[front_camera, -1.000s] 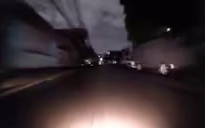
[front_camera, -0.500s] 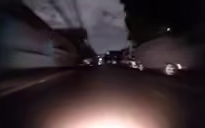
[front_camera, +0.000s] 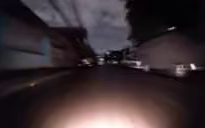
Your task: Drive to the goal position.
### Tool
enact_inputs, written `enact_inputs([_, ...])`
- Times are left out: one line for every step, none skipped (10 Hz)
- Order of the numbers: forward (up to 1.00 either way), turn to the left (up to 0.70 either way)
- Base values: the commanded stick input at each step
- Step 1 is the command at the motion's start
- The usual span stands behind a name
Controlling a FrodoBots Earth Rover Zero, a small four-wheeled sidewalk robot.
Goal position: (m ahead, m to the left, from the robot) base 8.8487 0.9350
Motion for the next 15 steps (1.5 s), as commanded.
enact_inputs([1.00, 0.00])
enact_inputs([1.00, 0.00])
enact_inputs([1.00, 0.00])
enact_inputs([1.00, 0.05])
enact_inputs([1.00, 0.27])
enact_inputs([1.00, 0.22])
enact_inputs([1.00, 0.00])
enact_inputs([1.00, 0.00])
enact_inputs([1.00, 0.00])
enact_inputs([1.00, 0.00])
enact_inputs([1.00, 0.00])
enact_inputs([1.00, 0.02])
enact_inputs([1.00, 0.27])
enact_inputs([1.00, 0.16])
enact_inputs([1.00, 0.00])
